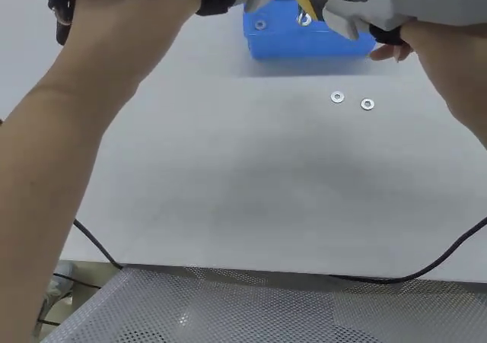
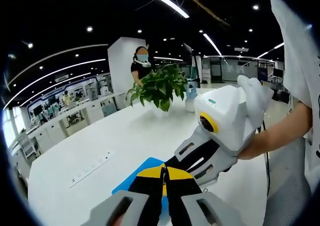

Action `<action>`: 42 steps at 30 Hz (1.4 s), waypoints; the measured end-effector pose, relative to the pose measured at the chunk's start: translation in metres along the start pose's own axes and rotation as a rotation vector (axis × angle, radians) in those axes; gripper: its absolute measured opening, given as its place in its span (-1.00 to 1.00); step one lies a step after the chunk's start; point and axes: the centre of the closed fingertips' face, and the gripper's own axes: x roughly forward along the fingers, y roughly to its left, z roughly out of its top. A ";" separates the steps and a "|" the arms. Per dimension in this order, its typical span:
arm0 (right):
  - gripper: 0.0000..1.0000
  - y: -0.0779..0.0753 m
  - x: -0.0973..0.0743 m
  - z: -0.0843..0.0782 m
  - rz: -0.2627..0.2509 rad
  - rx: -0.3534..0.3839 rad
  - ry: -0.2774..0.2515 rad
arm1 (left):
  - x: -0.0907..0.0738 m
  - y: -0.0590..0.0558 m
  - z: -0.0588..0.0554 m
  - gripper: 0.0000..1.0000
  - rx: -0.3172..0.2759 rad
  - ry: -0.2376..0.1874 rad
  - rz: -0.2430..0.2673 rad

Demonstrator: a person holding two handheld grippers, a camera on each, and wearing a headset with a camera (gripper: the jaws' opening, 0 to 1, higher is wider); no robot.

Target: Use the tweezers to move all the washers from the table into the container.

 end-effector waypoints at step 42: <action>-0.86 -0.008 0.000 -0.010 -0.022 0.161 -0.076 | 0.004 0.004 -0.009 -1.00 -0.033 0.023 0.019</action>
